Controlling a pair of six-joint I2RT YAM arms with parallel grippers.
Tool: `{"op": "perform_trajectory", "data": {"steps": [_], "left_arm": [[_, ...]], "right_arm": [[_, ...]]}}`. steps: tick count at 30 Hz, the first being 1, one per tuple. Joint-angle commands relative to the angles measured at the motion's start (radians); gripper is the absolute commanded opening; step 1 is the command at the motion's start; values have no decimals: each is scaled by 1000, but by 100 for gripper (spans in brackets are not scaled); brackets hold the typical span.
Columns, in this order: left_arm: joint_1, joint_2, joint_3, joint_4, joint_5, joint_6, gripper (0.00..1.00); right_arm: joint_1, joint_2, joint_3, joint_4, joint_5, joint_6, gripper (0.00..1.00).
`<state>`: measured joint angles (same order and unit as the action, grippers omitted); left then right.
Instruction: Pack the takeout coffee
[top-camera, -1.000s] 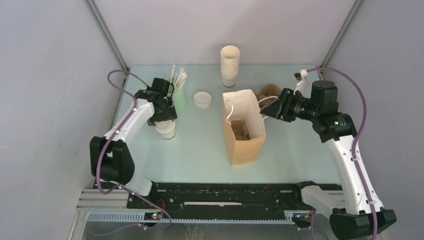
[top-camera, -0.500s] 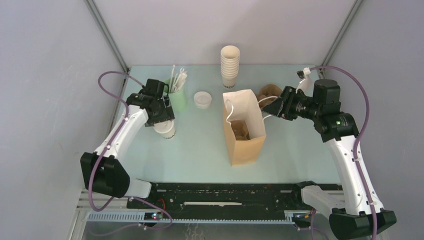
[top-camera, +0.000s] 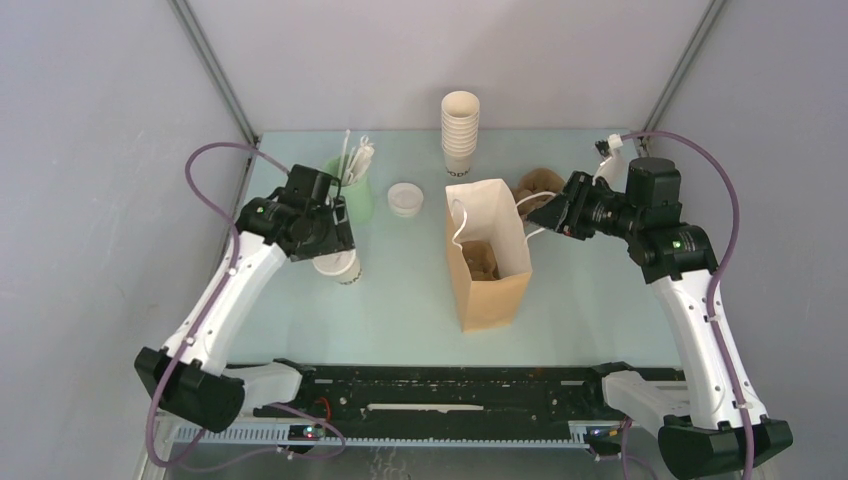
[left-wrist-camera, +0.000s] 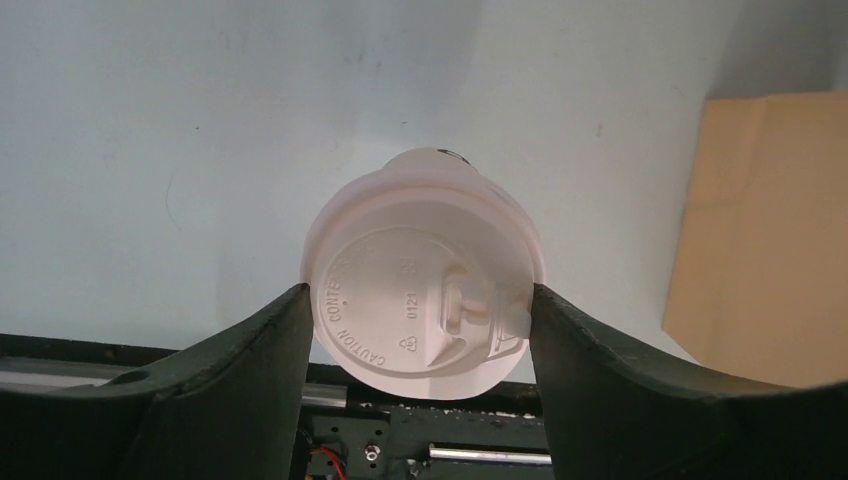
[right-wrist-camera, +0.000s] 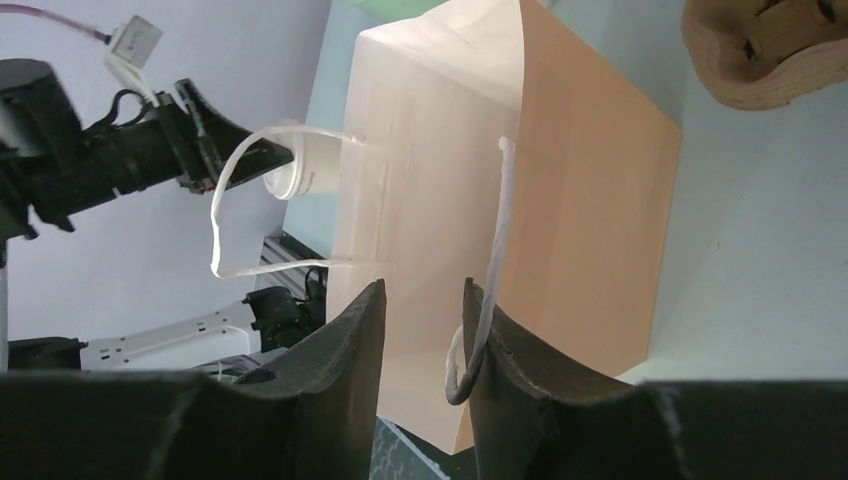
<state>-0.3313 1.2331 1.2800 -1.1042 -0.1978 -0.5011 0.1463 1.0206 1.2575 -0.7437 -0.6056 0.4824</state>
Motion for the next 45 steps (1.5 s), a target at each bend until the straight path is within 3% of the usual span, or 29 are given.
{"op": "perform_trajectory", "data": {"steps": [1,8,16,23,28,31,37,42,45], "left_arm": [[-60,-74,121,-71,17,-29,58],[-109,-189,130,-107,47,-21,58],[-109,-315,114,-173,74,-9,57],[-109,-415,99,-220,96,-15,58],[-109,-484,81,-234,104,-22,58],[-109,-512,78,-242,103,-23,58],[-109,-538,76,-241,112,-15,58],[-109,-544,67,-236,117,19,58],[-109,-543,62,-235,135,37,59]], "right_arm": [[-2,-3,51,20,7,8,41],[4,3,62,43,8,60,23],[73,37,143,203,-81,111,1],[216,148,207,331,-198,12,0],[358,225,204,175,-379,-233,0],[421,251,191,119,-451,-286,0],[431,256,143,16,-514,-312,0],[403,283,134,-138,-470,-290,0],[379,263,110,-128,-445,-268,0]]}}
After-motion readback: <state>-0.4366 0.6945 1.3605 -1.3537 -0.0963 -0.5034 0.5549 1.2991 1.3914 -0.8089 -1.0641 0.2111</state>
